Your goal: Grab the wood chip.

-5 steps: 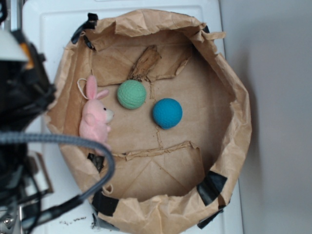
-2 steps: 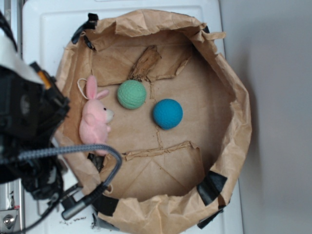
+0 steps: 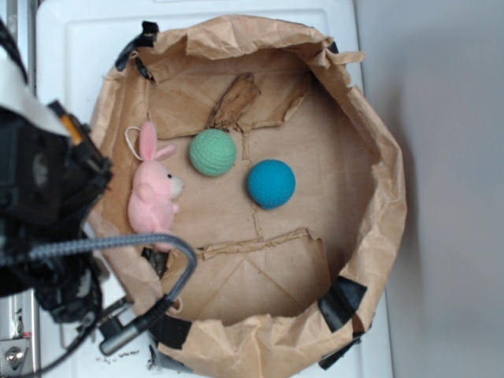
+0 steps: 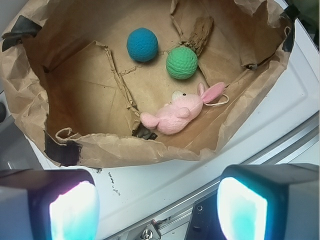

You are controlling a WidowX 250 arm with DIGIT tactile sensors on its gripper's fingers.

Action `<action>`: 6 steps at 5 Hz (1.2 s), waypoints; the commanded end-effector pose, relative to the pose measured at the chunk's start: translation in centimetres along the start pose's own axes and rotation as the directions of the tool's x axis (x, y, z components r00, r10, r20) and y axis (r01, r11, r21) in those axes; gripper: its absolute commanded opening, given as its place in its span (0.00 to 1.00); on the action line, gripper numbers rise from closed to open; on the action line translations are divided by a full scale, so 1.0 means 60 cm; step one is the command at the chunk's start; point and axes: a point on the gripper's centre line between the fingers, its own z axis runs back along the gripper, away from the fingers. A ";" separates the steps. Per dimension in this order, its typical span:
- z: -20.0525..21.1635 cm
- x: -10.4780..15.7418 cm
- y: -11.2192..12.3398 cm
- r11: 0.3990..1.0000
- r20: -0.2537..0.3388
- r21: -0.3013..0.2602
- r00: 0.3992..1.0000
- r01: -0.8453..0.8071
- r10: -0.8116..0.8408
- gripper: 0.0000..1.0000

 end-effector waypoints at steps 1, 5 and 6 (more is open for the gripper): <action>-0.012 0.056 -0.010 0.999 0.044 -0.007 0.998 -0.039 0.039 1.00; -0.112 0.142 0.003 0.985 0.089 0.100 0.987 -0.144 0.135 1.00; -0.125 0.151 0.022 0.978 0.089 0.126 0.984 -0.164 0.154 1.00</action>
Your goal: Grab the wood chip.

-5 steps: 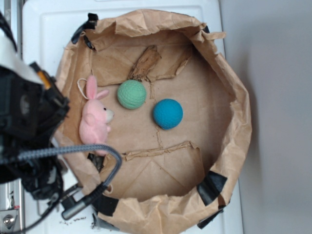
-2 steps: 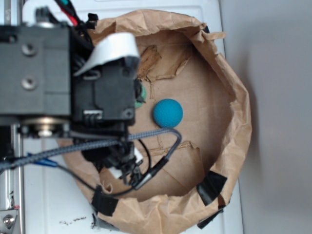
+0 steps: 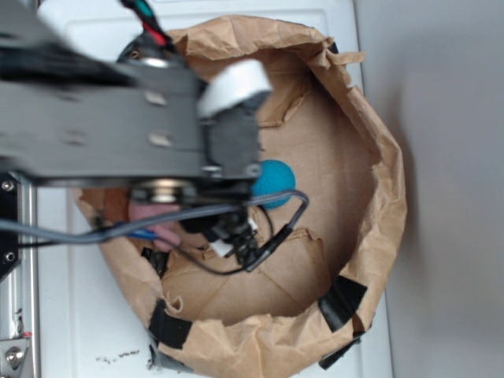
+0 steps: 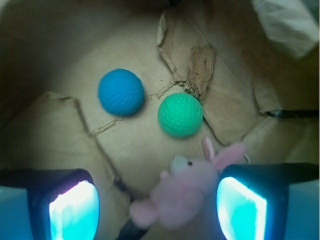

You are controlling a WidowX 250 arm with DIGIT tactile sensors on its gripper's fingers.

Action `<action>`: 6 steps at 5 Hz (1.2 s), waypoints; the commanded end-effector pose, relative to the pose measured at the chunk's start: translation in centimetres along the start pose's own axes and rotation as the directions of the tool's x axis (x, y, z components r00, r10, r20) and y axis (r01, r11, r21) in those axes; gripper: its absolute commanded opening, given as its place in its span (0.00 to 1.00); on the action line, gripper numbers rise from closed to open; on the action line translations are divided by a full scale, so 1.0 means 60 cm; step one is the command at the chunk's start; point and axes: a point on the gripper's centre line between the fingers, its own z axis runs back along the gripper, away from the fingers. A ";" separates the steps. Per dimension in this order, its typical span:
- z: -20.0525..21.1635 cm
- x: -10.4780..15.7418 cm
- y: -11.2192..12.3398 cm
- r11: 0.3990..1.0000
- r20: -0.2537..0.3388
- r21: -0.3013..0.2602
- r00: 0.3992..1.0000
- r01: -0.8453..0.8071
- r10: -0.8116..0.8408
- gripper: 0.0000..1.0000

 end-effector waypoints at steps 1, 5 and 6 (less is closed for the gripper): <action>0.003 0.031 0.047 0.998 0.051 -0.039 0.998 -0.039 0.041 1.00; -0.004 0.051 0.068 0.997 0.090 -0.070 0.995 -0.036 0.042 1.00; -0.004 0.051 0.068 0.997 0.090 -0.070 0.995 -0.036 0.042 1.00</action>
